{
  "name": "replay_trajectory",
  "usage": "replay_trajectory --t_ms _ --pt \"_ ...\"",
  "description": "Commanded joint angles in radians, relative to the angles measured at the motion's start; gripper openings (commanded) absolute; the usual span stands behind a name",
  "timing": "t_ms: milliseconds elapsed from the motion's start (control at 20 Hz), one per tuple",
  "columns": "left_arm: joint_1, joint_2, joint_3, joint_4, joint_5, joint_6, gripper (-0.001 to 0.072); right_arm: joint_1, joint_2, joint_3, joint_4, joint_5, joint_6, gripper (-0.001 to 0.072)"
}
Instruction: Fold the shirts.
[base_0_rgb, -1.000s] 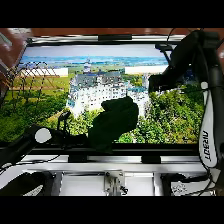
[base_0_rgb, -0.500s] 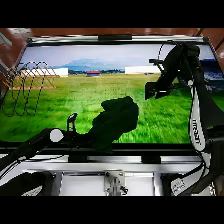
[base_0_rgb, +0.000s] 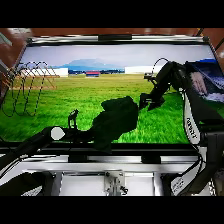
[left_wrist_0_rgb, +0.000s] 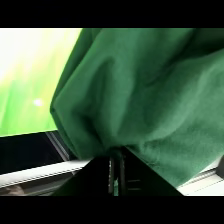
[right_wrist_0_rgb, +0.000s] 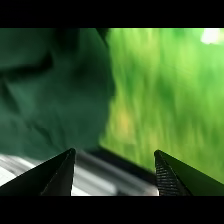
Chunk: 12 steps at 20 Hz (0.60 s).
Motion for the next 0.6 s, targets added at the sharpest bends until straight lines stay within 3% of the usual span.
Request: replay_trajectory --t_ms 0,150,200,300,400,550 --pt "0.000 0.000 0.004 -0.002 -0.011 0.013 0.0036 0.024 -0.018 -0.076 0.094 0.147 -0.032 0.0612" --pt "0.002 0.006 0.013 0.000 -0.009 0.013 0.0036 0.066 -0.071 -0.077 0.046 0.181 -0.032 0.0610" --pt "0.002 0.010 0.021 0.001 -0.009 0.014 0.0036 0.074 -0.079 -0.077 0.044 0.193 -0.026 0.0579" --pt "0.004 0.015 0.047 0.021 -0.009 0.016 0.0036 0.082 -0.073 -0.073 0.046 0.213 -0.026 0.0066" --pt "0.016 0.029 0.089 0.071 -0.011 0.016 0.0035 0.081 -0.023 -0.072 0.055 0.227 -0.069 0.0067" --pt "0.089 0.097 0.219 0.130 -0.011 0.029 0.0035 0.077 0.143 -0.053 0.055 0.250 -0.223 0.0067"
